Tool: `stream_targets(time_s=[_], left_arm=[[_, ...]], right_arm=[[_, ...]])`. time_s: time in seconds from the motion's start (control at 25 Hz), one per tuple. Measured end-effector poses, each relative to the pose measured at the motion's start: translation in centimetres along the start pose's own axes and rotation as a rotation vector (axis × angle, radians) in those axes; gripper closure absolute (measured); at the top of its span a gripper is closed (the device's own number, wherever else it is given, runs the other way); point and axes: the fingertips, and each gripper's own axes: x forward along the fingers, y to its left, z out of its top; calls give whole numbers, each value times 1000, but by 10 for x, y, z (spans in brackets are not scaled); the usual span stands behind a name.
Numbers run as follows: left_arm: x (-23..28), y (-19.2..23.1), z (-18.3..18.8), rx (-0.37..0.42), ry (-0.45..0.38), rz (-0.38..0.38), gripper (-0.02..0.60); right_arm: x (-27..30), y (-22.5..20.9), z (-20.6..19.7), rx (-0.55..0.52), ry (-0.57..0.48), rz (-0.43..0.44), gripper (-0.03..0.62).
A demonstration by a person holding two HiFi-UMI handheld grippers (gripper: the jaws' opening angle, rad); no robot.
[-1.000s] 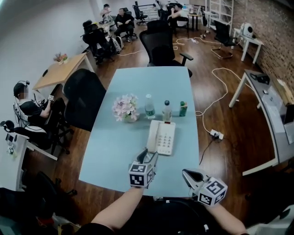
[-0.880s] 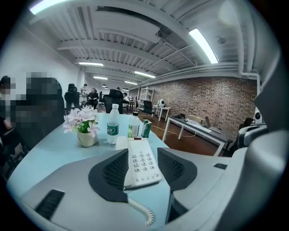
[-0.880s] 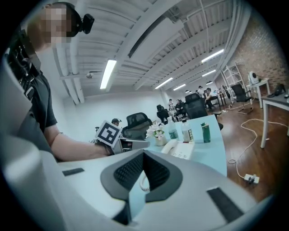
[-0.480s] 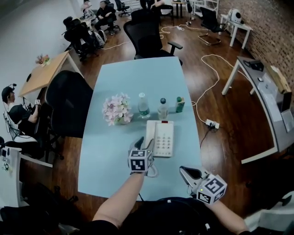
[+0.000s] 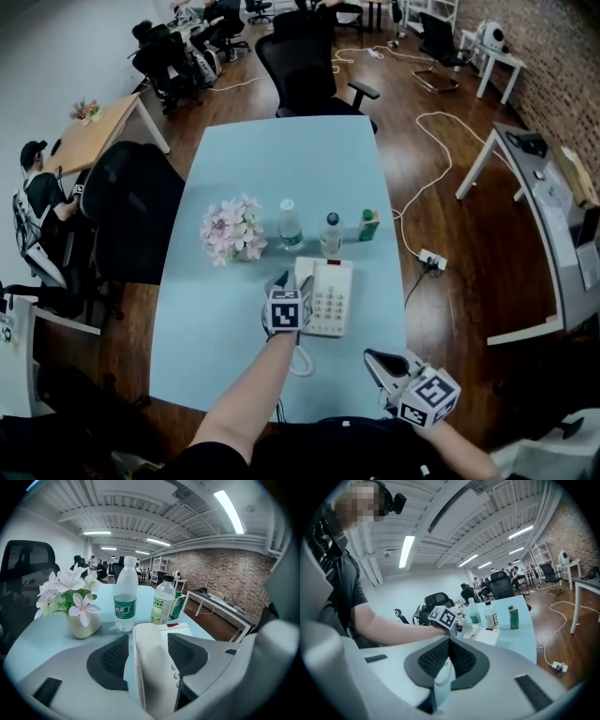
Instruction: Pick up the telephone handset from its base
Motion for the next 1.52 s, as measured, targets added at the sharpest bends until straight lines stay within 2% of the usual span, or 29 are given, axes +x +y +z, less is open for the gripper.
stream_targets(time_s=[0.24, 0.64, 0.92, 1.2, 1.52], left_arm=[[29, -1, -16, 6, 67, 21, 322], [38, 3, -14, 19, 68, 54, 325], [24, 3, -8, -31, 39, 74, 341], [-5, -1, 11, -103, -23, 17, 342], [-65, -26, 29, -77, -120, -92, 342]], right_arm=[[-2, -15, -3, 8, 10, -13, 579], [-14, -32, -6, 37, 15, -48, 579], [-14, -18, -2, 10, 10, -26, 579], [-30, -2, 4, -15, -27, -67, 579], [-60, 19, -9, 9, -79, -132, 579]])
